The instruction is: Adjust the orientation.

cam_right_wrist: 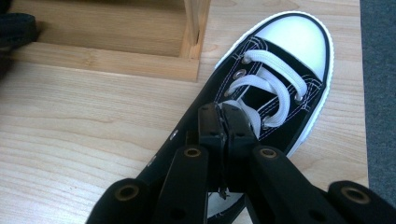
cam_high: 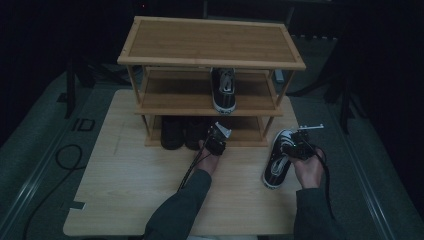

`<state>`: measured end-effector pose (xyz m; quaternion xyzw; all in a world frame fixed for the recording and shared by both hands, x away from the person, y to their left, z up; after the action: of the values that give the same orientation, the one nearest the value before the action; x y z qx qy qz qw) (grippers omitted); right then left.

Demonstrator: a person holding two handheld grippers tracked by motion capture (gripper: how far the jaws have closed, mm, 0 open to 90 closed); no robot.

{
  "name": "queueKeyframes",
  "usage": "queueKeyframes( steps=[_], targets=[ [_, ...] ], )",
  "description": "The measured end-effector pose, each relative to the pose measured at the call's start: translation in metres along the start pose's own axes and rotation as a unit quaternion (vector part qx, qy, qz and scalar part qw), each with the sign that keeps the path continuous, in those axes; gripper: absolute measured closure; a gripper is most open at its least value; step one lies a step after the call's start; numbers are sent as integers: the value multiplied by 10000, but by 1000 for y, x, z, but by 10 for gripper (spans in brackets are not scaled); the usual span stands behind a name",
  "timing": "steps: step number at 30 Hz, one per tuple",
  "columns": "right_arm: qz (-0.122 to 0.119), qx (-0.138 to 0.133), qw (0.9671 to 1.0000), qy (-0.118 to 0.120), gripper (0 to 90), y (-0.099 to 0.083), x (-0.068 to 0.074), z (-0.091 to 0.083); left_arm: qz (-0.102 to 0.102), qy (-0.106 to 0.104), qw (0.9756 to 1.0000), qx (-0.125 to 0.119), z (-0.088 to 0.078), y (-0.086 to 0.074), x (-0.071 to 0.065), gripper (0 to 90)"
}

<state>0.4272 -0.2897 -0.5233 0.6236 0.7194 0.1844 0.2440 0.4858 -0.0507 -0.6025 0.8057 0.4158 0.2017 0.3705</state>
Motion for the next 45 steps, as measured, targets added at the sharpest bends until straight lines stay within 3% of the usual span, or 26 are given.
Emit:
queueKeyframes(
  steps=[8,21,31,34,35,36,37,38,42,45],
  targets=[
    [-129,-157,9998,-24,895,-1,7,-9,8,7,10000,2,0,0,0,900],
    [-222,-303,9993,-62,896,-5,5,-24,10,9,10000,2,0,0,0,900],
    [-456,-449,9978,157,898,-5,19,-38,6,3,10000,1,0,0,0,900],
    [-590,-500,9963,374,900,-3,29,-40,6,-4,10000,2,0,0,0,900],
    [-590,-500,9963,374,900,-3,29,-40,6,-4,10000,2,0,0,0,900],
    [-521,-684,9944,610,900,1,33,-47,4,-7,10000,2,0,0,0,900],
    [-521,-684,9944,610,900,1,33,-47,4,-7,10000,2,0,0,0,900],
    [-567,-907,9919,687,900,10,37,-65,13,0,10000,1,0,0,0,900],
    [-789,-1011,9893,698,900,23,46,-83,7,0,10000,1,0,0,0,900],
    [-830,-1000,9891,693,900,24,50,-82,6,-1,10000,0,0,0,0,900]
  ],
)
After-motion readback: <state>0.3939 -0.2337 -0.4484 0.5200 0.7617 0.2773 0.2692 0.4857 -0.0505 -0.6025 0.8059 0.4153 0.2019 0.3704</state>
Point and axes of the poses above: each handheld gripper's, and its own axes: z roughly forward along the jaws, y roughly out of its top, x roughly to its left, the point moved 7 cm from there along z, roughly forward along the jaws, and after that the axes turned 12 degrees about -y, right-handed, at the moved point
